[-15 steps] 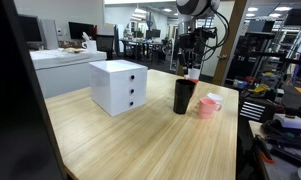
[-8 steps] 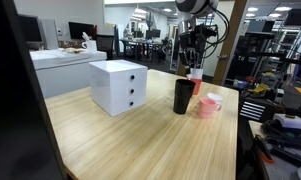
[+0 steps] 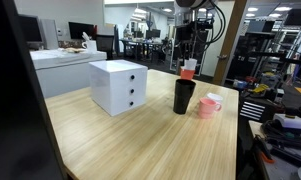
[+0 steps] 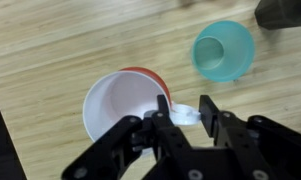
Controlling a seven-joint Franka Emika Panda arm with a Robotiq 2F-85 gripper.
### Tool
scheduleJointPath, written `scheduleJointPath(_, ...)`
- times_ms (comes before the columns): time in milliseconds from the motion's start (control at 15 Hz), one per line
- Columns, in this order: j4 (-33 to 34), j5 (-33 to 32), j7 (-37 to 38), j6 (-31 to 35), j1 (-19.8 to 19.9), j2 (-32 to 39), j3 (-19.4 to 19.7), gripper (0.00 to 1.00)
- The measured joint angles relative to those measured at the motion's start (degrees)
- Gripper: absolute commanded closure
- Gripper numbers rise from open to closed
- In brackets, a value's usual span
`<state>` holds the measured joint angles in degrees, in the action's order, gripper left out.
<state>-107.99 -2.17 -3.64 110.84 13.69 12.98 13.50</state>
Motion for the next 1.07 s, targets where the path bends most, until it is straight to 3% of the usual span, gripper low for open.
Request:
scheduleJointPath(67, -0.01, -1.34, 0.86, 0.32, -0.28, 0.0, 0.01, 0.87)
scheduleJointPath(133, -0.01, -1.99, 1.3, 0.38, -0.44, 0.01, 0.0, 0.66)
scheduleJointPath(200, -0.02, -2.34, 1.44, 0.38, -0.52, 0.02, -0.02, 0.39)
scheduleJointPath(267, -0.15, -2.44, 1.46, 0.4, -0.52, 0.06, -0.06, 0.38)
scheduleJointPath(667, -2.65, -2.42, 1.45, 3.97, -0.4, 0.34, -0.06, 0.0)
scheduleJointPath(1067, -4.47, -2.44, 1.45, 4.84, -0.32, 0.48, 0.2, 0.0)
